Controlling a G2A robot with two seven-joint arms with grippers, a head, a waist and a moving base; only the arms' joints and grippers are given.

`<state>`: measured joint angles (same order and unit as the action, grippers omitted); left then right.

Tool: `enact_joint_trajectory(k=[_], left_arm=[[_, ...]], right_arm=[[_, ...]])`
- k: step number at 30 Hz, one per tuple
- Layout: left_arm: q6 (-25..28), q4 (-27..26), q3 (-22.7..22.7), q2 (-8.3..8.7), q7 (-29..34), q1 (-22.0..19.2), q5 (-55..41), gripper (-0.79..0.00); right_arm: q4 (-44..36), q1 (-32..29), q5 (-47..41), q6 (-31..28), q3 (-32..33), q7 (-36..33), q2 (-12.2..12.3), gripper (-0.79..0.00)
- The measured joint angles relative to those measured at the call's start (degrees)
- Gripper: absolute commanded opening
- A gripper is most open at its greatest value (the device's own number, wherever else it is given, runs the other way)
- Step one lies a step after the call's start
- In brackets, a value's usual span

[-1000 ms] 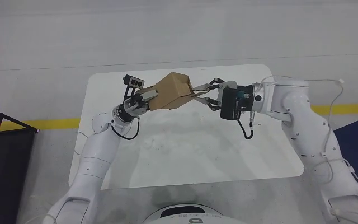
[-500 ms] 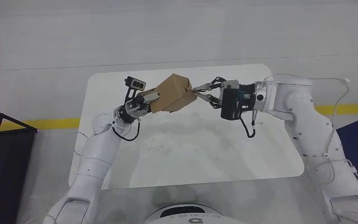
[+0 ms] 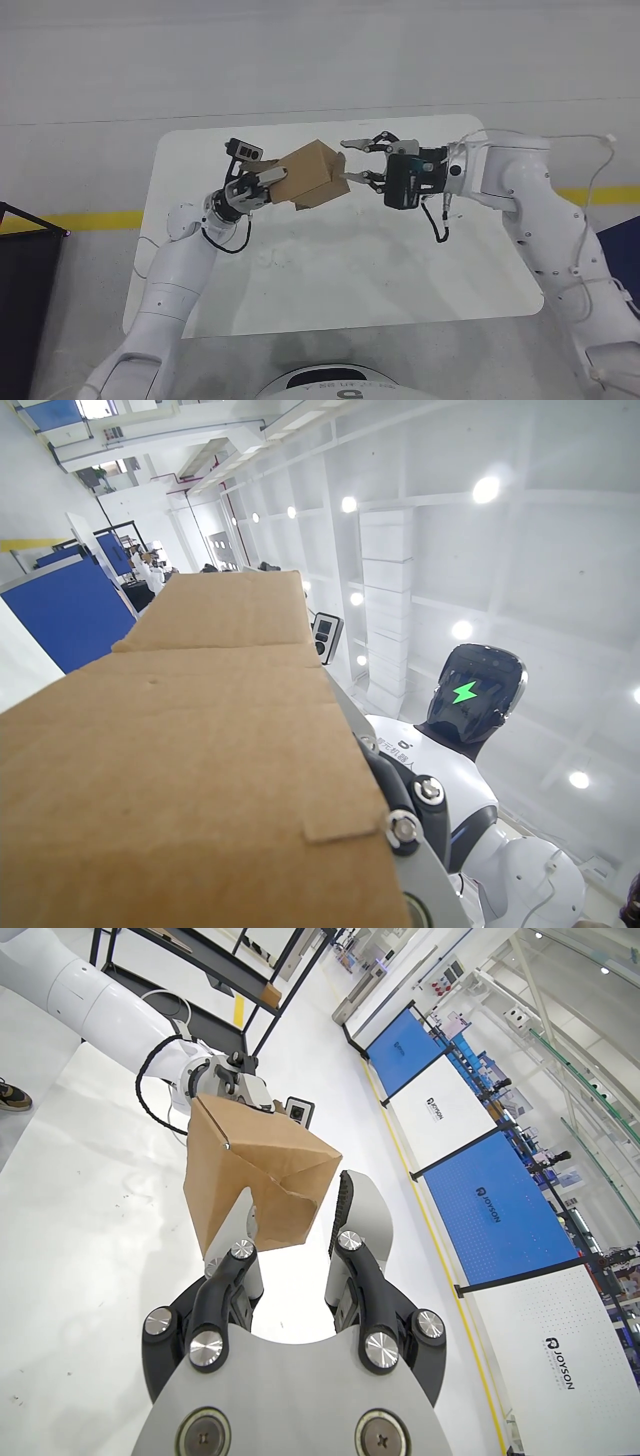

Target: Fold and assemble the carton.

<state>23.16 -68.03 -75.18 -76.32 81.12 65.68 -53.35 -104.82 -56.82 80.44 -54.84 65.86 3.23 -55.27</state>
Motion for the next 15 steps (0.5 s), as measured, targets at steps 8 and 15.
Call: enact_joint_trajectory(k=[8,15], left_arm=[[-0.7,-0.2,0.7,-0.24,0.7,-0.2,-1.0,-0.785],[-1.3,-0.2,1.3,-0.42,1.3,-0.4,-1.2,-0.785]], right_arm=[[2.3,1.3,0.3,2.3,-1.5,-0.9,-0.5,-0.400],[4.6,3.3,-0.4,2.2,-3.9,0.2,-1.2,-0.372]])
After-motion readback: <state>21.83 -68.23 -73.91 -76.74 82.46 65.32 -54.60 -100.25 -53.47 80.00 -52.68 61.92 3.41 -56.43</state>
